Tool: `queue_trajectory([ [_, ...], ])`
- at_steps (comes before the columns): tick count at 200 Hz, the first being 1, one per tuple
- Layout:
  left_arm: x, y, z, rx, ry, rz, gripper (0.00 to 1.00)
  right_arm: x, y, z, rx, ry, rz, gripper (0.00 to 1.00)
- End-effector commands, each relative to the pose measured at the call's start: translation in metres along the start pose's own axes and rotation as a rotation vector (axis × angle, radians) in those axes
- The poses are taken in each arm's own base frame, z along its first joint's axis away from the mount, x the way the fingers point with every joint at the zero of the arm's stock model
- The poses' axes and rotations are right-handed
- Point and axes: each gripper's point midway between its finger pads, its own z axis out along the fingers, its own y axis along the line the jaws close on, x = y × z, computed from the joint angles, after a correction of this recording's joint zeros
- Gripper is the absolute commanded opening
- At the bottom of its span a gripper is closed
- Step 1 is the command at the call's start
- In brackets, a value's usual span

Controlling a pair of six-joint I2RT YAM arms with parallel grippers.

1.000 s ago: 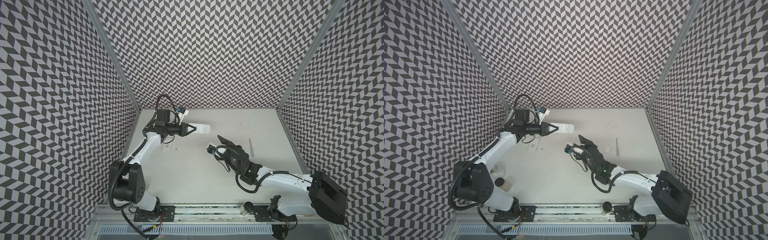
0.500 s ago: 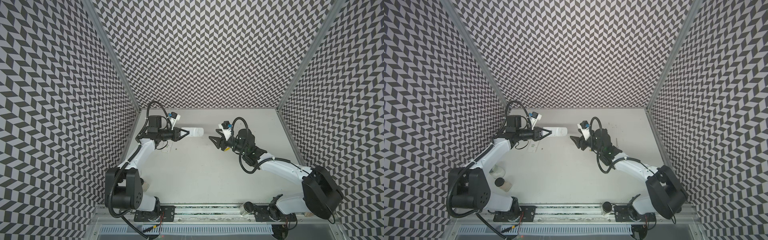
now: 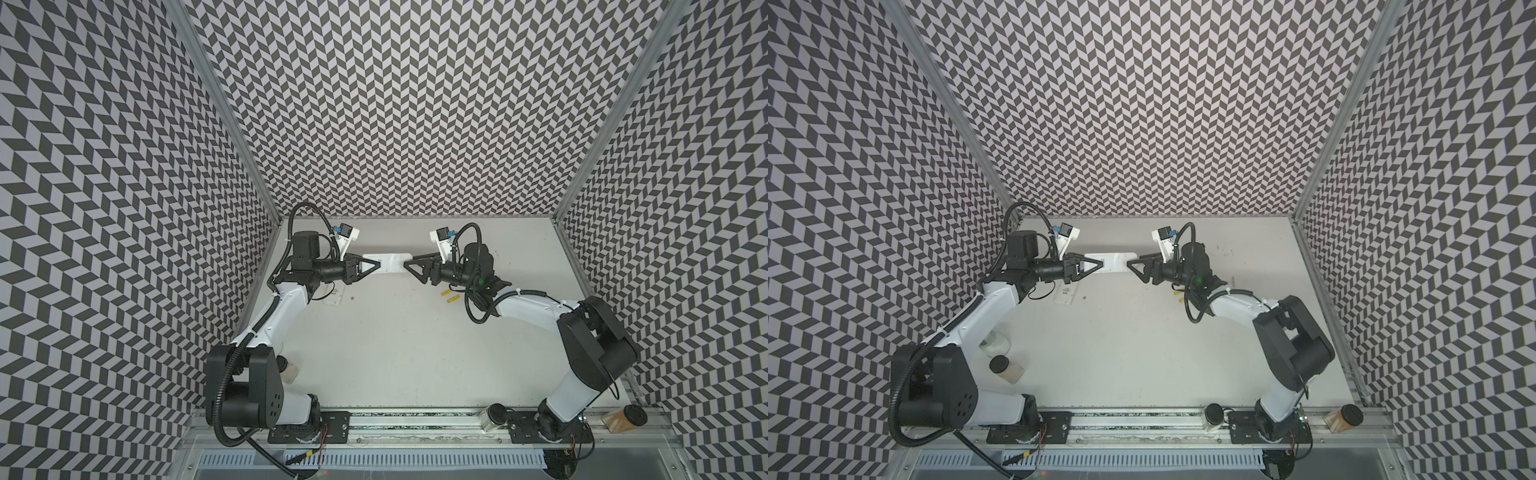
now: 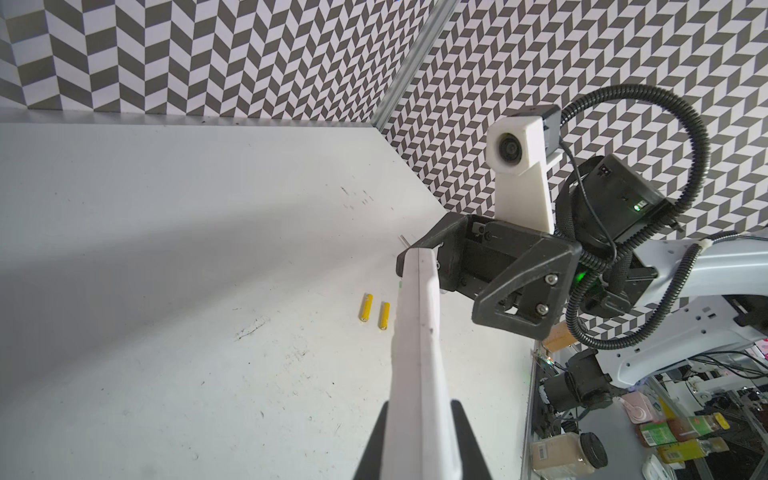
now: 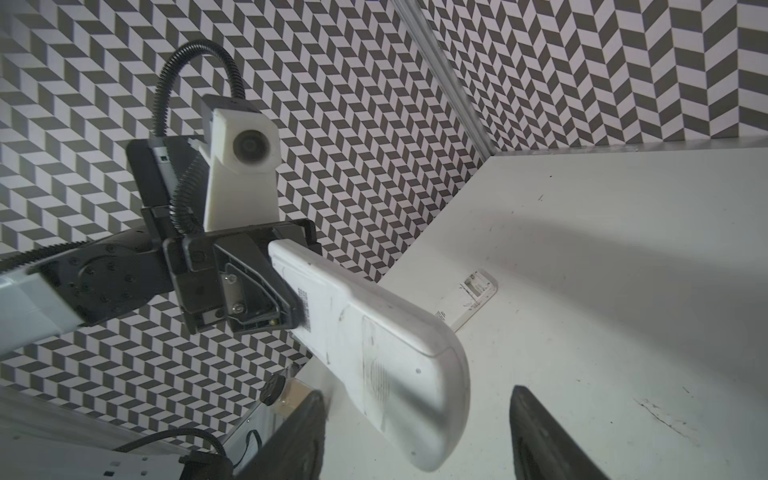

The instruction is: Unload the batteries from the remote control

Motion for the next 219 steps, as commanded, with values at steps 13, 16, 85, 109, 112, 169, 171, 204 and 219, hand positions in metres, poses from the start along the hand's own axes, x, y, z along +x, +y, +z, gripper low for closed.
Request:
queue_trajectory([
  [13, -0.008, -0.014, -0.004, 0.046, -0.022, 0.038, 0.0, -0.004, 0.015, 0.012, -0.076, 0.004, 0.014, 0.63],
  [16, -0.008, -0.014, -0.004, 0.046, -0.022, 0.038, 0.0, -0.003, 0.016, 0.013, -0.075, 0.006, 0.008, 0.63],
  [85, -0.007, -0.012, -0.001, 0.042, -0.021, 0.046, 0.0, 0.002, 0.001, 0.018, -0.006, 0.014, 0.001, 0.37],
  [109, -0.008, -0.014, -0.002, 0.042, -0.017, 0.044, 0.0, 0.0, -0.003, 0.016, 0.021, 0.005, 0.003, 0.29],
  [112, -0.008, -0.014, -0.002, 0.042, -0.016, 0.046, 0.0, 0.0, -0.002, 0.016, 0.021, 0.003, -0.002, 0.28],
  [169, -0.007, 0.013, -0.003, -0.113, -0.016, 0.041, 0.0, -0.003, -0.001, 0.009, 0.05, 0.005, -0.043, 0.3],
  [171, -0.007, 0.014, -0.003, -0.118, -0.016, 0.041, 0.0, -0.003, -0.002, 0.009, 0.052, 0.004, -0.044, 0.3],
  [204, -0.005, 0.022, -0.002, -0.151, -0.012, 0.022, 0.0, -0.002, 0.001, 0.008, 0.052, 0.02, -0.051, 0.3],
  [219, -0.002, 0.024, -0.001, -0.152, -0.011, 0.026, 0.0, -0.003, 0.004, 0.007, 0.042, 0.017, -0.063, 0.3],
])
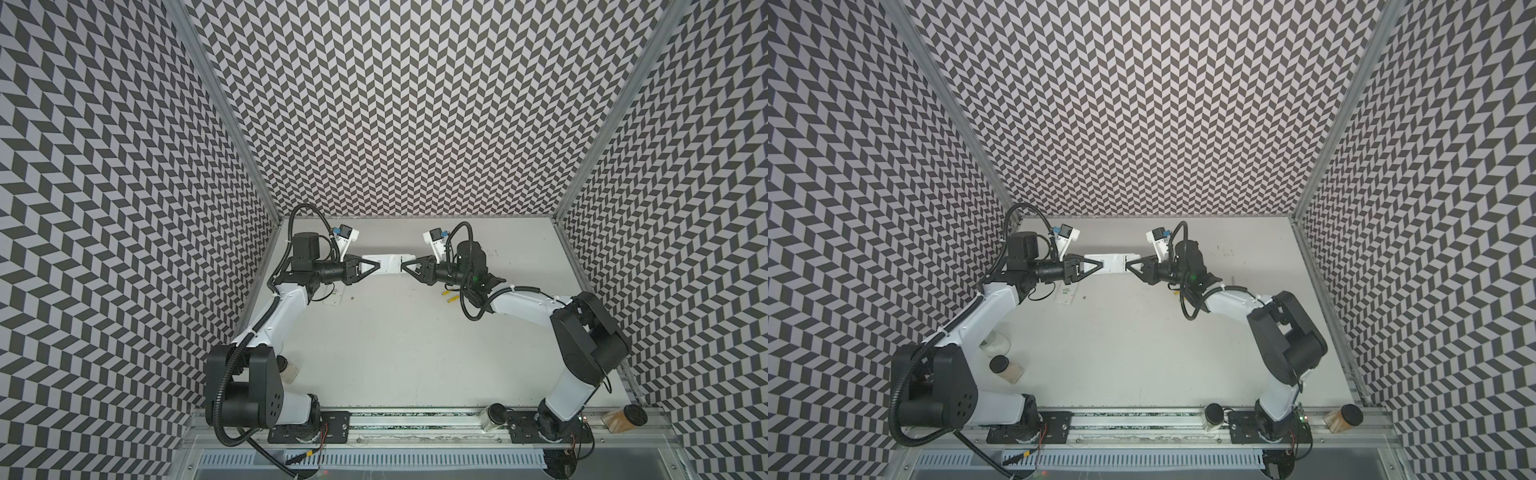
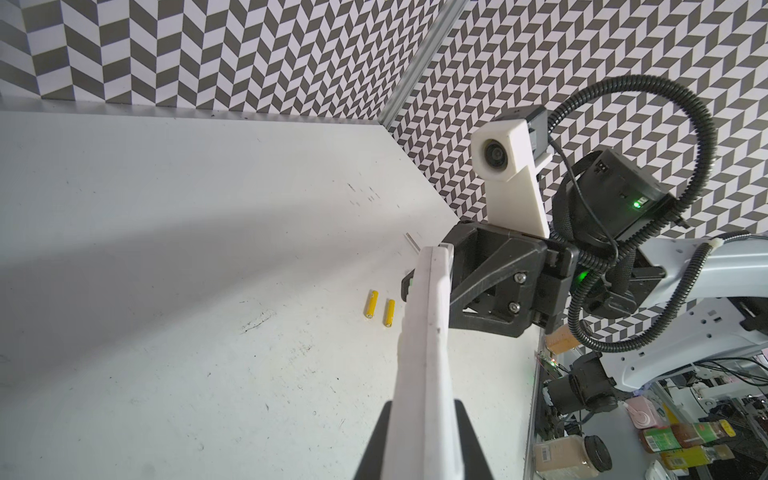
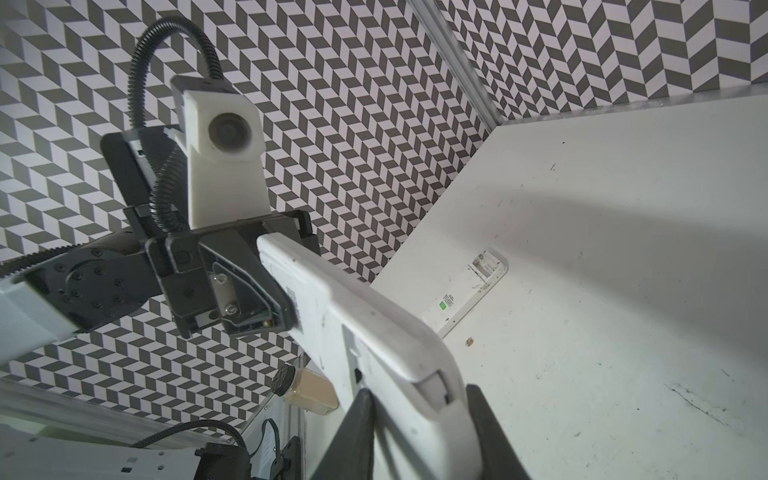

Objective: Unload the batteries from the remote control
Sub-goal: 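Hold the white remote suspended between the left and right grippers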

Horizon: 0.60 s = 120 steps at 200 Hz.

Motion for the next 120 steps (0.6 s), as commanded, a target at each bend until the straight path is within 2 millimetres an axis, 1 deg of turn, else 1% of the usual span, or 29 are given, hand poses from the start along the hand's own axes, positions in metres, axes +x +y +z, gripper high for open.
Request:
queue_trajectory([
  [1, -0.007, 0.015, -0.001, -0.106, -0.018, 0.04, 0.0, -0.015, 0.013, -0.006, 0.011, -0.046, -0.071, 0.3],
  [11, -0.005, 0.017, 0.001, -0.111, -0.015, 0.036, 0.0, -0.015, 0.012, -0.005, 0.013, -0.044, -0.074, 0.3],
  [25, -0.006, 0.017, 0.0, -0.116, -0.013, 0.035, 0.0, -0.016, 0.012, -0.004, 0.016, -0.038, -0.066, 0.31],
  [45, -0.005, 0.018, 0.001, -0.123, -0.008, 0.038, 0.0, -0.016, 0.018, -0.006, -0.005, -0.041, -0.074, 0.33],
  [66, -0.002, 0.021, 0.003, -0.125, -0.005, 0.03, 0.0, -0.014, 0.016, -0.004, -0.002, -0.033, -0.069, 0.33],
  [85, -0.004, 0.02, 0.003, -0.135, 0.002, 0.038, 0.0, -0.014, 0.019, -0.005, -0.009, -0.03, -0.066, 0.3],
  [108, -0.001, 0.032, 0.003, -0.186, 0.002, 0.036, 0.0, -0.011, 0.016, -0.006, 0.003, -0.03, -0.077, 0.27],
  [120, -0.002, 0.036, 0.002, -0.216, 0.003, 0.029, 0.0, -0.009, 0.014, -0.005, 0.009, -0.021, -0.067, 0.24],
])
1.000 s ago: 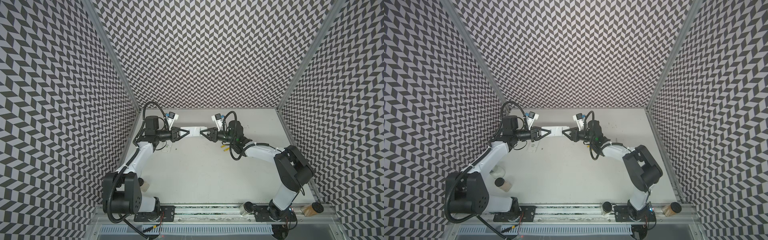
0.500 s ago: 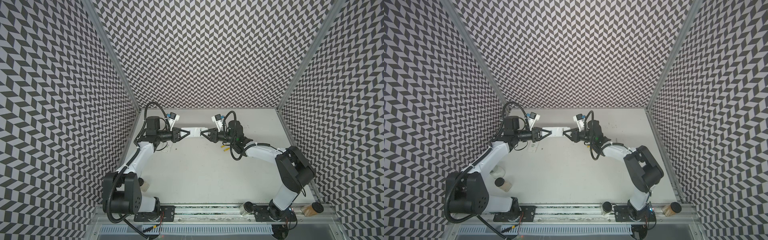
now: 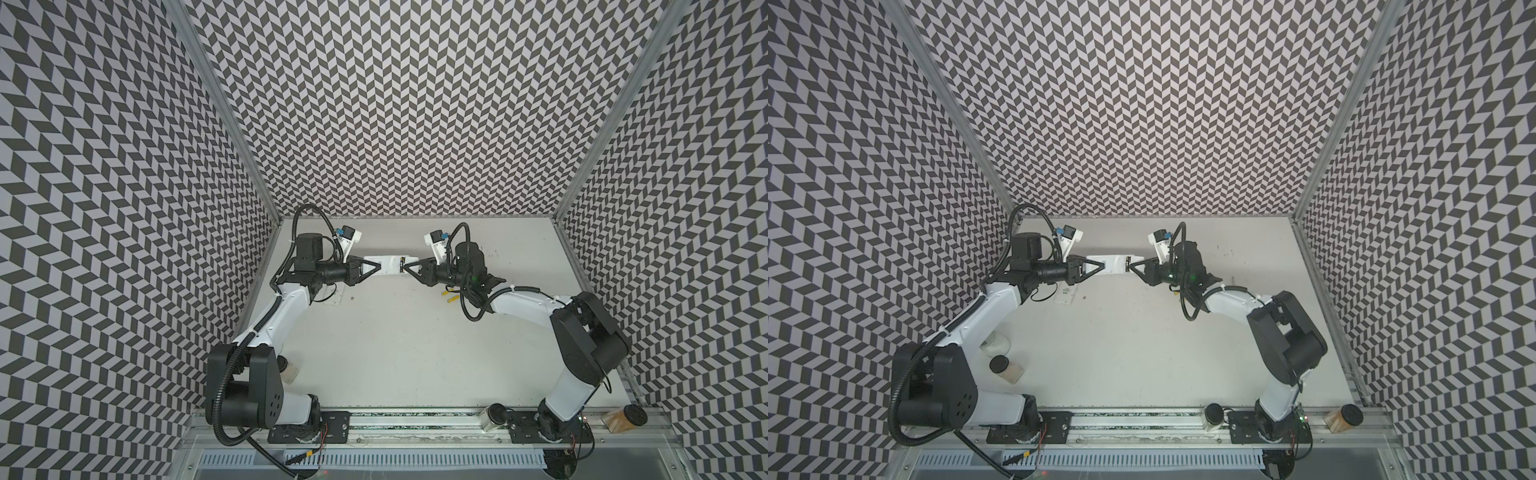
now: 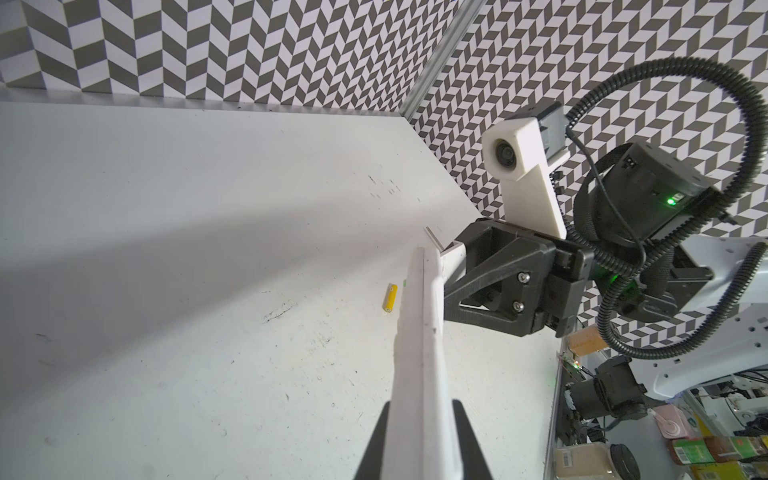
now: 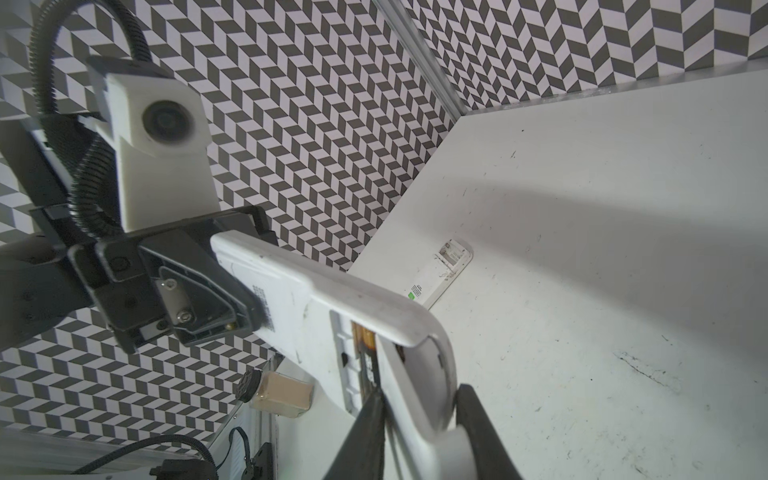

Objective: Unload the batteries from the remote control
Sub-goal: 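Hold the white remote suspended between the left and right grippers, then release the remote from the right gripper and move it toward the screwdriver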

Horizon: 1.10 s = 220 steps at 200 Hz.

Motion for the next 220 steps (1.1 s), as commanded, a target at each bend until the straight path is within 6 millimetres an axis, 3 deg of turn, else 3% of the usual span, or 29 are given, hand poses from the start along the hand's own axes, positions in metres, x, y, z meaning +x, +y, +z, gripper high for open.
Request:
queue_trajectory([
  [1, -0.006, 0.022, -0.001, -0.13, -0.01, 0.02, 0.0, -0.017, 0.032, -0.007, -0.077, -0.042, -0.068, 0.23],
  [47, -0.004, 0.027, 0.0, -0.146, -0.006, 0.013, 0.0, -0.015, 0.034, -0.009, -0.087, -0.04, -0.079, 0.0],
  [64, -0.004, 0.027, -0.001, -0.153, -0.006, 0.017, 0.0, -0.014, 0.037, -0.013, -0.094, -0.045, -0.088, 0.0],
  [112, -0.001, 0.027, -0.001, -0.145, -0.004, 0.009, 0.0, -0.016, 0.022, -0.026, -0.004, -0.057, -0.108, 0.0],
  [148, 0.005, 0.024, 0.005, -0.127, 0.017, 0.003, 0.0, -0.024, -0.032, -0.052, 0.272, -0.086, -0.141, 0.0],
  [178, 0.022, 0.028, 0.015, -0.13, 0.054, -0.002, 0.0, -0.028, -0.085, -0.081, 0.597, -0.075, -0.241, 0.0],
  [220, 0.05, 0.024, 0.033, -0.099, 0.12, -0.027, 0.0, -0.031, -0.13, -0.116, 0.85, -0.072, -0.292, 0.0],
])
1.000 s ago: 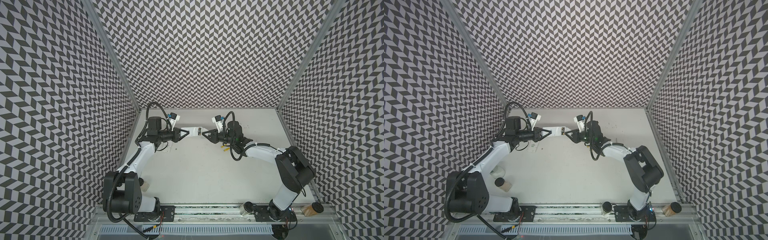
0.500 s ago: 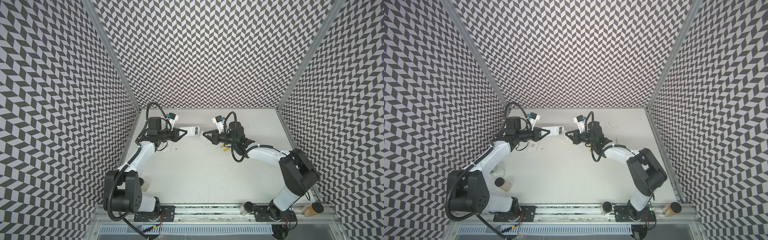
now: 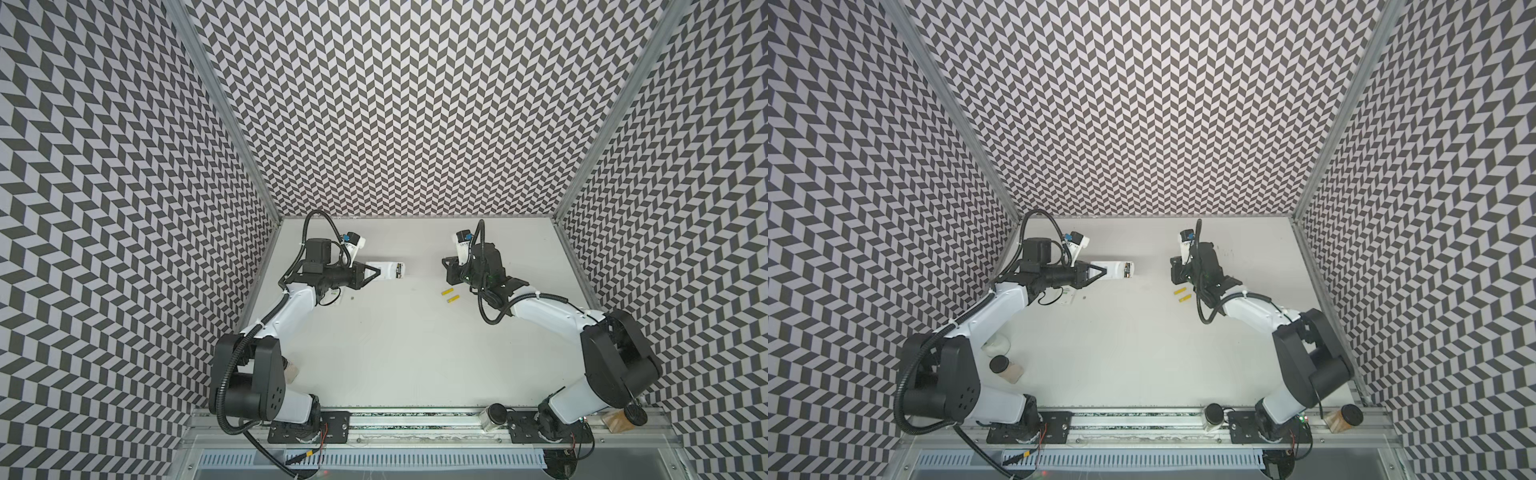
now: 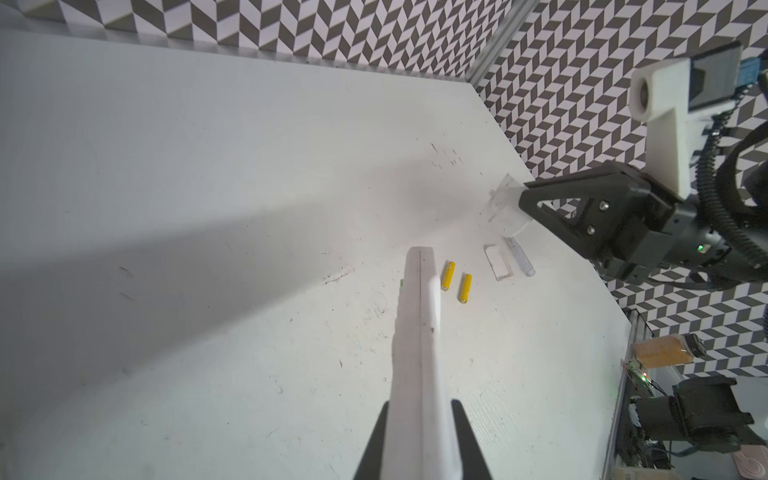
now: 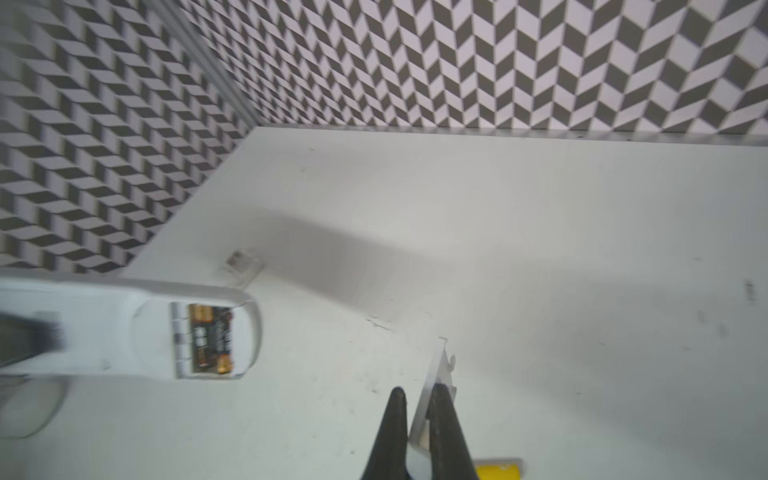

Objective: Unload the batteries from the remote control
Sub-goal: 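Release the remote from the right gripper and move it toward the screwdriver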

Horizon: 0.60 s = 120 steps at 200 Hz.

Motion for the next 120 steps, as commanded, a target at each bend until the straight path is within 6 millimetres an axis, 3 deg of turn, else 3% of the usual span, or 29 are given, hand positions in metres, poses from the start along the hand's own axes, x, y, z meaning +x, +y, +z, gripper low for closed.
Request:
queue_trajectory([
  [1, 0.015, -0.003, 0.012, 0.017, 0.036, 0.006, 0.0, -0.006, -0.041, -0.006, 0.206, -0.03, -0.077, 0.0],
  [37, 0.047, -0.019, 0.034, 0.067, 0.131, 0.054, 0.0, 0.008, -0.074, -0.001, 0.362, 0.022, -0.132, 0.0],
  [83, 0.062, -0.024, 0.049, 0.076, 0.18, 0.057, 0.0, 0.039, -0.108, 0.015, 0.533, 0.161, -0.203, 0.01],
  [120, 0.071, -0.022, 0.057, 0.059, 0.22, 0.019, 0.0, 0.046, -0.123, 0.018, 0.611, 0.184, -0.258, 0.01],
])
